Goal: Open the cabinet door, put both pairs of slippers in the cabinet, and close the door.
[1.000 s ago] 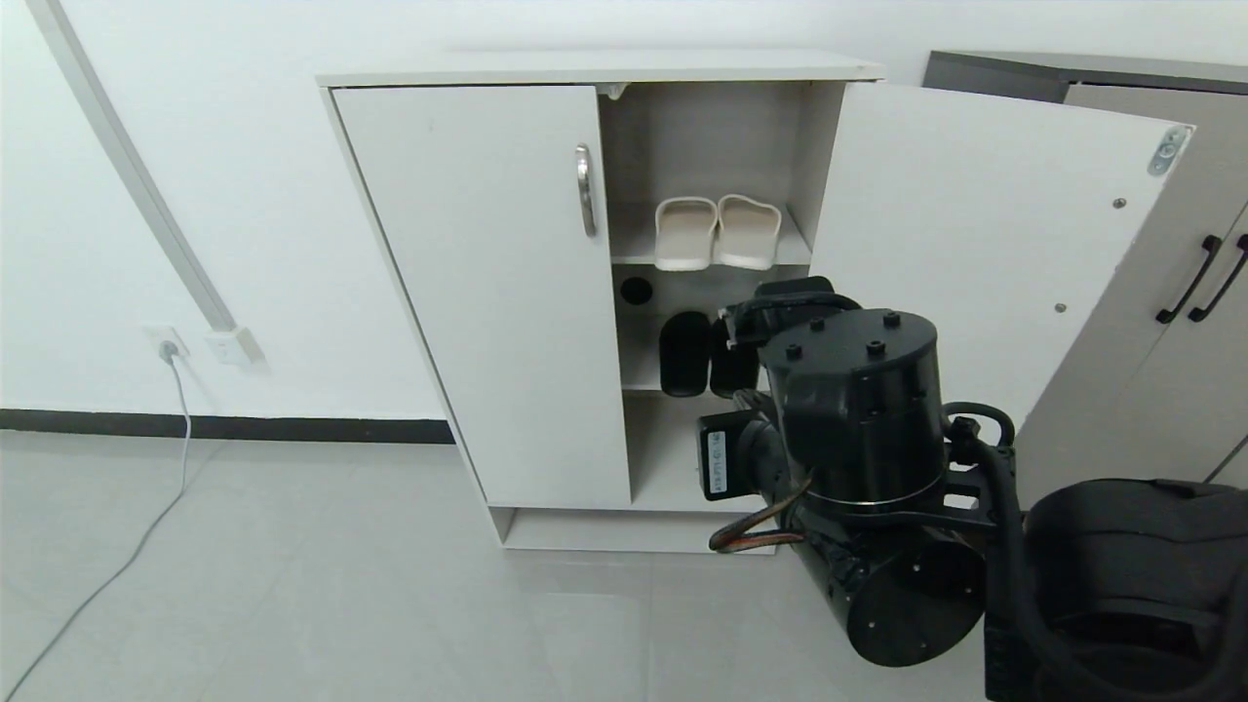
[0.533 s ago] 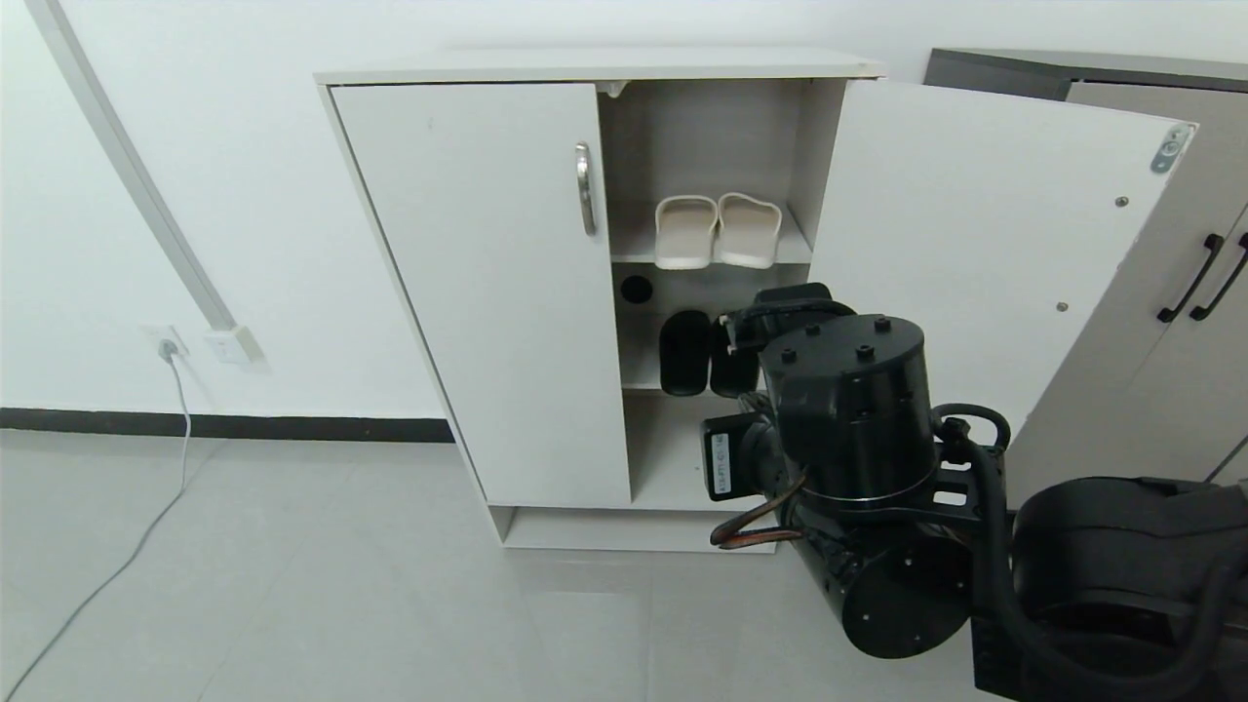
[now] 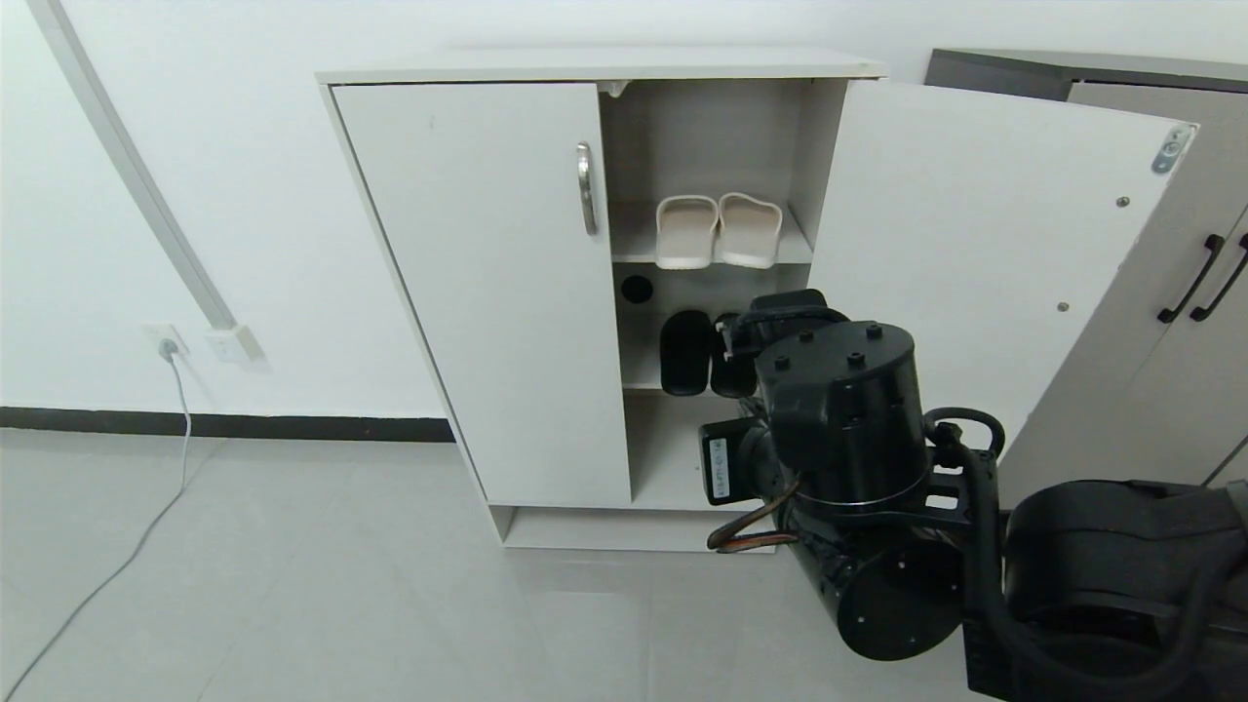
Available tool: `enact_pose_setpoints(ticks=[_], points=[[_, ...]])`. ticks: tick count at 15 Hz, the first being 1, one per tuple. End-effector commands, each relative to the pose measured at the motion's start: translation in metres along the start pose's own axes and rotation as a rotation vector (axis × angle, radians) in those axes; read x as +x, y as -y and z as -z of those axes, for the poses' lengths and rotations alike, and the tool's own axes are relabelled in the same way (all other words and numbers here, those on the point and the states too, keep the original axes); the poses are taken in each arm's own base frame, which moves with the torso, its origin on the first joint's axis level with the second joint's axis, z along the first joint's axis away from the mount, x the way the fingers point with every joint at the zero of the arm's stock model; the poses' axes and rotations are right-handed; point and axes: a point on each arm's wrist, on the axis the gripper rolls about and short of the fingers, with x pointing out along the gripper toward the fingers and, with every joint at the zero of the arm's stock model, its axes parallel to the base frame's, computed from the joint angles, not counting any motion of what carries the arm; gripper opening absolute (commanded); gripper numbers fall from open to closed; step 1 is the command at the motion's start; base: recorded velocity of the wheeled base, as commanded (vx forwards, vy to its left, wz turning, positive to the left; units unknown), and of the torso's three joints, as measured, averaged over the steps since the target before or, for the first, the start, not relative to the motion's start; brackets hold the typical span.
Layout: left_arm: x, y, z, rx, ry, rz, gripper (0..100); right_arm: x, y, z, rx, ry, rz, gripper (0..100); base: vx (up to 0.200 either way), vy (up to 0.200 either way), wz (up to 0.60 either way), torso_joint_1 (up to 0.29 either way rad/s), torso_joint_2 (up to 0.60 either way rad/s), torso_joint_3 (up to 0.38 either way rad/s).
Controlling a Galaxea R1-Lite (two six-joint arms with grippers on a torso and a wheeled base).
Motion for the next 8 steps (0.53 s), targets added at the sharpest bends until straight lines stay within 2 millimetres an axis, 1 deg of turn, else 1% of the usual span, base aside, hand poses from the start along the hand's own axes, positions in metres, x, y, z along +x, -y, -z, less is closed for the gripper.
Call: enact_pose_setpoints(ticks=[1,4,5,7,8], points=[[0.0001,0.0,0.0,0.0,-0.001,0.0,0,0.0012,0.0,0.0008,-0.001,-0.002,0.002,0,0.0,0.0,0.0,0.0,0.0,0.0],[0.0001,0.0,0.0,0.0,-0.001,0.0,0,0.0012,0.0,0.0008,-0.001,-0.002,0.002,0,0.0,0.0,0.0,0.0,0.0,0.0],[0.0001,0.0,0.0,0.0,-0.001,0.0,0,0.0012,0.0,0.0008,-0.001,-0.002,0.002,0,0.0,0.0,0.0,0.007,-0.09,-0.09],[0.0001,0.0,0.0,0.0,-0.001,0.0,0,0.0003,0.0,0.0001,0.01,-0.005,-0.035,0,0.0,0.0,0.0,0.005,-0.21,-0.286],[0.0001,0.0,0.0,0.0,-0.001,0.0,0,0.0001,0.0057,-0.0018,0.026,-0.012,-0.106,0,0.0,0.0,0.0,0.002,-0.13,-0.339]])
